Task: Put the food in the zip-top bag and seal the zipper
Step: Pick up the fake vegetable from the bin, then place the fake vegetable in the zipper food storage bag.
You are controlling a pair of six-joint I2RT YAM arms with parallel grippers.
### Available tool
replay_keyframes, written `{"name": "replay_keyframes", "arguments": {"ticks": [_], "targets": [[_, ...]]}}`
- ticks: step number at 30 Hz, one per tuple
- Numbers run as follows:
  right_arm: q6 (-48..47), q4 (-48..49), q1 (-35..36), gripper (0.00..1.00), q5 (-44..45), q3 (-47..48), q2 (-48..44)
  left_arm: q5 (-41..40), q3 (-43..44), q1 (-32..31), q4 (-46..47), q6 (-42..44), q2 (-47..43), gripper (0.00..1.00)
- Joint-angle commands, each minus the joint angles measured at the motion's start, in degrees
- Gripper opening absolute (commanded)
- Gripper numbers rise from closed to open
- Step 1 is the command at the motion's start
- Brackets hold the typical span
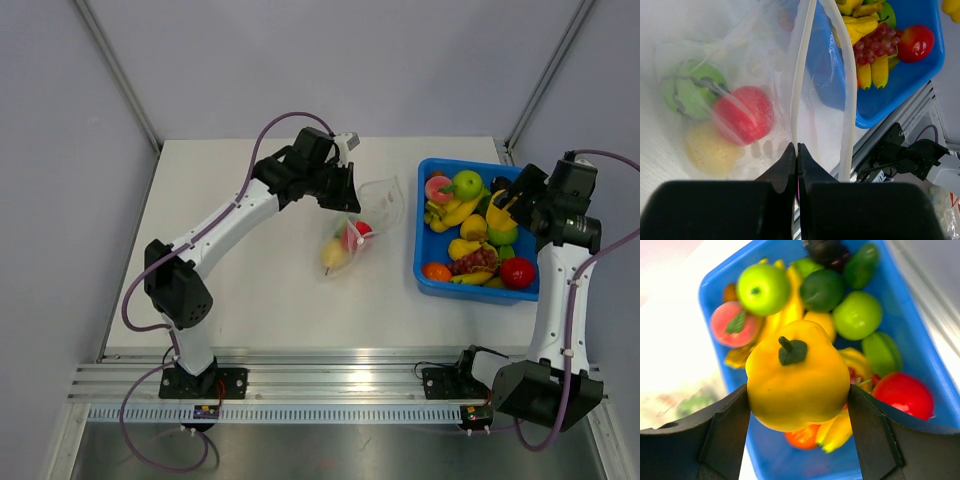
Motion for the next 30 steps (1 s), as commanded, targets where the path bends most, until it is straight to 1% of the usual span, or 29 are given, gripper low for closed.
{"name": "replay_keyframes", "arguments": {"ticks": [1,3,5,6,9,10,11,15,17,18,20,23,25,26,27,28,30], "targets": [[0.6,-2.5,0.0,0.36,-9.7,3.1,-1.7,3.7,4.3,-0.1,1.9,-1.4,1.4,0.00],[0.9,-2.5,0.3,0.36,-11.8,4.1,-2.6,3.8,5.2,-0.5,1.9,-1.5,1.8,0.00],[1.9,-2.5,2.3,0.36,-14.4,5.0,-3.0,4.1,5.6,-0.9,1.9,-1.8,2.2,0.00],[2.4,-2.5,3.7,0.36,-14.7,6.1,-3.2,4.1,5.7,-0.9,1.9,-2.0,2.4,0.00],[5.2,-1.3,11.0,0.38,-15.1,7.7,-3.0,4.2,5.8,-1.1,1.9,-2.3,3.0,0.00],[6.1,-0.1,13.1,0.38,-14.5,8.0,-2.9,4.2,6.0,-1.2,1.9,-2.4,3.0,0.00],[7.6,0.6,17.7,0.38,-14.0,8.2,-2.5,4.2,6.0,-1.3,1.9,-2.4,2.9,0.00],[10.6,5.1,26.2,0.39,-12.7,6.8,-0.5,3.8,6.1,-1.2,1.5,-2.2,2.5,0.00],[11.6,6.8,29.0,0.39,-10.7,6.2,1.4,3.5,6.0,-1.2,1.2,-2.1,2.3,0.00],[11.8,7.5,32.4,0.39,-10.0,5.8,2.1,3.5,6.0,-1.2,1.2,-2.1,2.2,0.00],[12.5,9.3,36.5,0.39,-7.0,5.1,4.3,3.5,6.0,-1.3,1.2,-2.2,2.1,0.00],[13.2,10.5,39.4,0.39,-5.2,4.6,7.2,3.7,5.9,-1.3,1.2,-2.2,1.9,0.00],[13.5,11.3,41.5,0.41,-3.5,3.8,8.4,3.6,5.7,-1.2,1.1,-2.2,1.5,0.00],[13.5,11.4,41.8,0.45,-3.4,3.5,9.4,3.5,5.7,-1.3,1.0,-2.1,1.2,0.00],[13.4,11.4,42.2,0.53,-3.0,3.3,9.8,3.5,5.5,-1.2,1.0,-2.1,1.0,0.00],[13.3,10.9,42.7,0.71,-2.7,3.3,10.3,3.5,5.3,-1.2,1.0,-1.8,0.8,0.00],[13.0,10.2,43.0,0.85,-1.7,3.4,10.9,3.5,5.3,-1.1,1.2,-1.7,0.6,0.00]]}}
